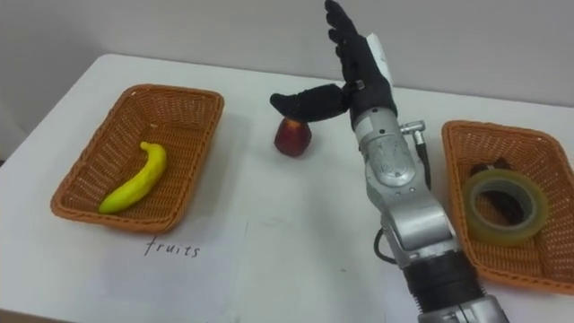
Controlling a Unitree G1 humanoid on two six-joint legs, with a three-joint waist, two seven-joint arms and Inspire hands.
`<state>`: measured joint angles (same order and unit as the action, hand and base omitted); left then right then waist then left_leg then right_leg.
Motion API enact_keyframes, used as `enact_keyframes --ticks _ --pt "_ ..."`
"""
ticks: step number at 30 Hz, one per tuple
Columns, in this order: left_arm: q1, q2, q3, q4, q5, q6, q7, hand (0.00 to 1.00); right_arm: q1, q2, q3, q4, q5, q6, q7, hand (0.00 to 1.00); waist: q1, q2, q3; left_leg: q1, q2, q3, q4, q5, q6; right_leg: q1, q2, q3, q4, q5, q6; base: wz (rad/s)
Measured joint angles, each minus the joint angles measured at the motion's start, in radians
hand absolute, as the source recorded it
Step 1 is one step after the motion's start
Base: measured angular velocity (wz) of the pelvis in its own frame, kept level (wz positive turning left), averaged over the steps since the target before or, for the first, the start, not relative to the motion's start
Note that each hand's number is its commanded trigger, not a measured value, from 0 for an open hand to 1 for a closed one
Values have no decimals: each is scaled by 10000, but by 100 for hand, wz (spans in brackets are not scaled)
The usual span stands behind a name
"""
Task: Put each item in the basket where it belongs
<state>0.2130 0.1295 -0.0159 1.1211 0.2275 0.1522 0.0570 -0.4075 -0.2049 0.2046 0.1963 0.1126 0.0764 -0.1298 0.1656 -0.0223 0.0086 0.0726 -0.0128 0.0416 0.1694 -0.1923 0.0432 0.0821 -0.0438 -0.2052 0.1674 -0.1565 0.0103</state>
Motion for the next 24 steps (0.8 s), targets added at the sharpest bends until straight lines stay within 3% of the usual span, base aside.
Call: enact_keyframes --ticks 5,7,15,24 --pt "3 -4 -9 86 -65 14 31 0 14 86 0 447 -8 -76 -9 0 -51 26 14 -175 2 76 -3 0 1 -169 9 100 10 4 5 -3" --pt "-22 -2 -86 99 -296 14 110 0 26 106 1 669 -3 -90 -15 0 -55 81 -20 -273 3 83 -5 0 1 -254 8 100 23 4 5 0" --pt "-710 -15 -283 27 -453 -5 510 0 51 176 110 1926 -747 -122 -323 0 -29 132 -61 -791 4 114 159 8 1 -740 -7 13 49 30 -20 2" --pt "-765 27 -665 395 -1197 -126 712 0 51 195 231 2846 -751 -128 -335 0 174 14 2 -777 3 94 156 9 3 -717 -32 -97 10 31 -17 1"
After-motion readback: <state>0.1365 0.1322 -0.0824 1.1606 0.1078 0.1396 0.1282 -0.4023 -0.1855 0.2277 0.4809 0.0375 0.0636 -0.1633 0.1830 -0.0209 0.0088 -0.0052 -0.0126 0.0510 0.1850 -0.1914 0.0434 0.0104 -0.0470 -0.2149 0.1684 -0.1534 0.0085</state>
